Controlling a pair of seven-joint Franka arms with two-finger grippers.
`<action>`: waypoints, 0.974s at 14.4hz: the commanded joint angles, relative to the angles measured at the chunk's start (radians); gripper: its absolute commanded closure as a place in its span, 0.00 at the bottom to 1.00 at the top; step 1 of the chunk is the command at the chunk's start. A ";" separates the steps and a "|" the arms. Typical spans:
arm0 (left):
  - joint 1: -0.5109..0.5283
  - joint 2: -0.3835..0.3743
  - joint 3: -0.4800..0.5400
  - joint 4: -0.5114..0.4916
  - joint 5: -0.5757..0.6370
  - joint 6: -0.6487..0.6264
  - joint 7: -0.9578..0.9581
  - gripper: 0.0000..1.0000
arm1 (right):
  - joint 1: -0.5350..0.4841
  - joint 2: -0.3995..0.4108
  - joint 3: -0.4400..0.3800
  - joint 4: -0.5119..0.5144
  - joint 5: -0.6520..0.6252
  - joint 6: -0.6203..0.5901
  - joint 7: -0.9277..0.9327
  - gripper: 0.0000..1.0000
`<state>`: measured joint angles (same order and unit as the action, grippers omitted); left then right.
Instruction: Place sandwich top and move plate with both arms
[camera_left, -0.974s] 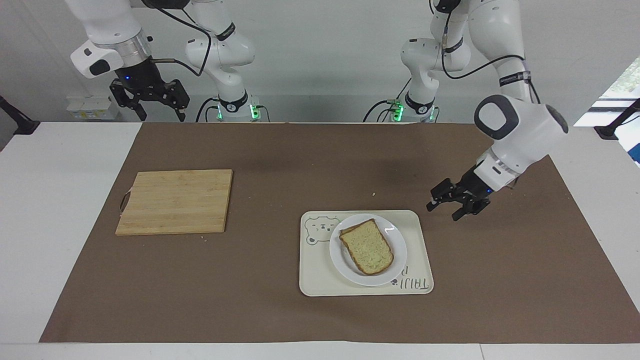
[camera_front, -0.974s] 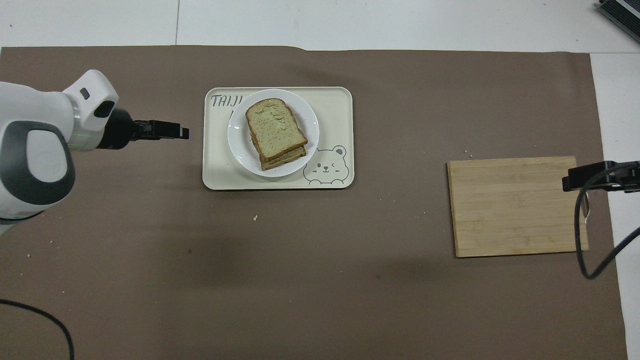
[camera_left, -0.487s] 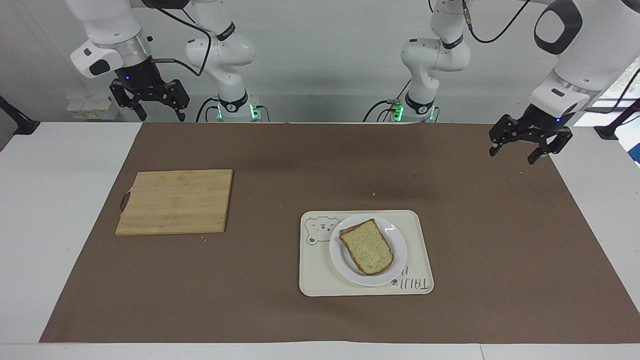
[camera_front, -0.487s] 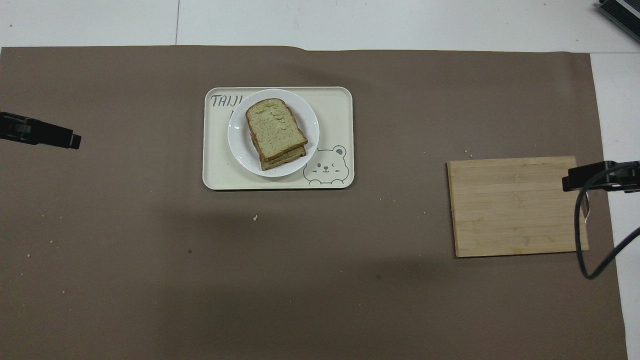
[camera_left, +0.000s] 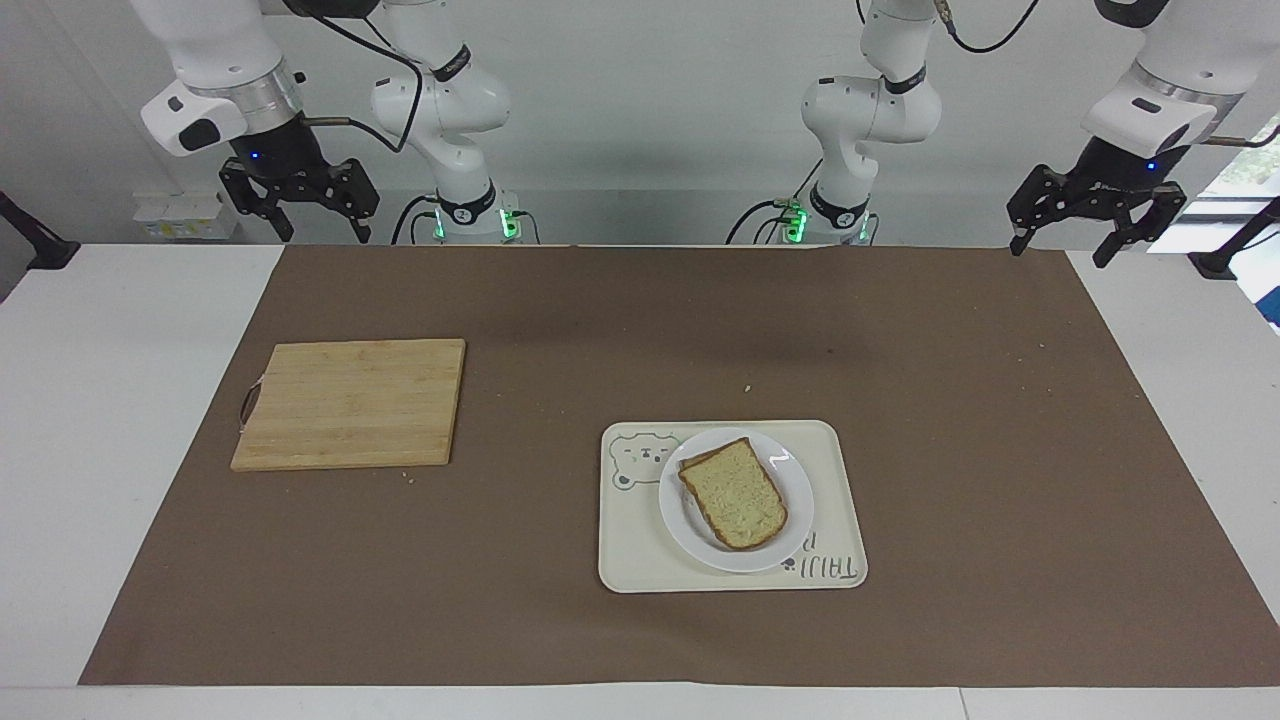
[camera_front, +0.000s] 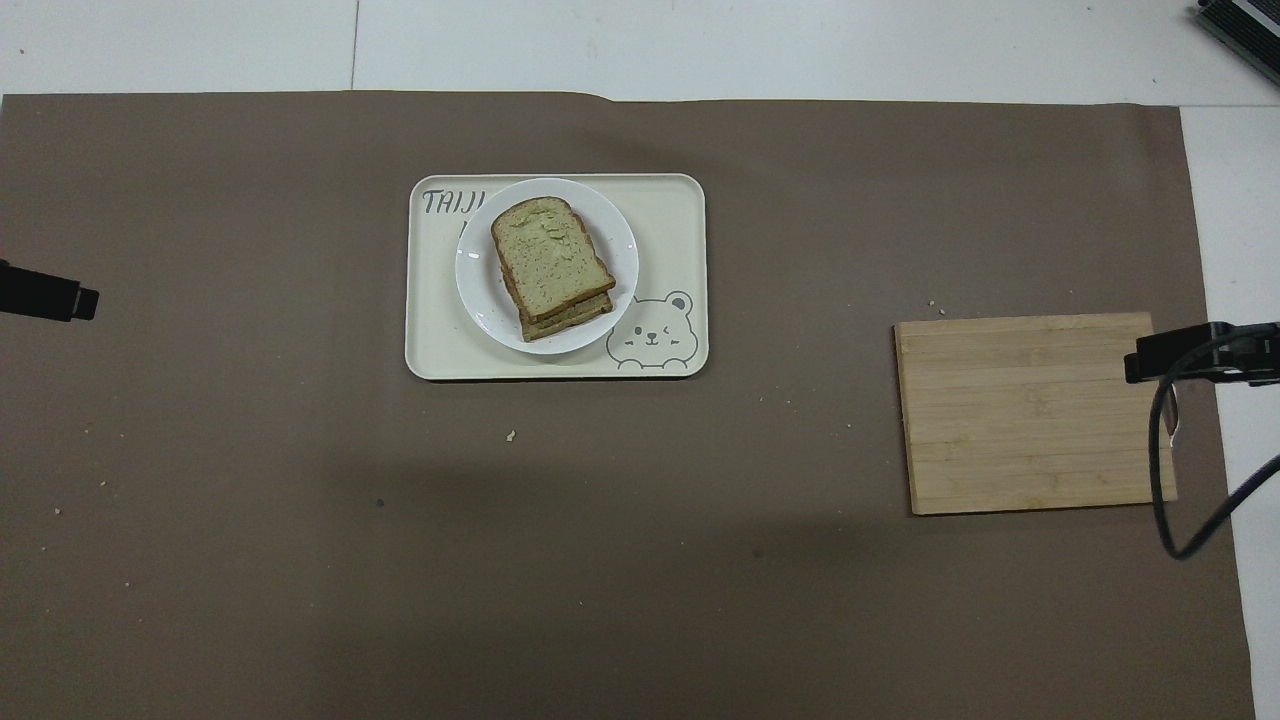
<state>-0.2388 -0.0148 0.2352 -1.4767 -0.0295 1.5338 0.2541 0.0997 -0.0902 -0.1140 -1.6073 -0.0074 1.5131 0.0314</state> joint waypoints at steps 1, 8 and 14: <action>0.004 -0.014 -0.014 -0.004 0.020 -0.018 -0.013 0.00 | -0.009 0.012 0.004 0.021 -0.002 -0.014 -0.030 0.00; 0.004 -0.024 -0.011 -0.011 0.020 -0.018 -0.015 0.00 | -0.008 0.012 0.004 0.021 -0.002 -0.014 -0.030 0.00; 0.134 -0.027 -0.134 -0.013 0.013 -0.011 -0.013 0.00 | -0.008 0.012 0.004 0.021 -0.002 -0.014 -0.030 0.00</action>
<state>-0.1754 -0.0222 0.1768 -1.4767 -0.0291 1.5311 0.2508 0.0997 -0.0902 -0.1140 -1.6072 -0.0074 1.5131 0.0314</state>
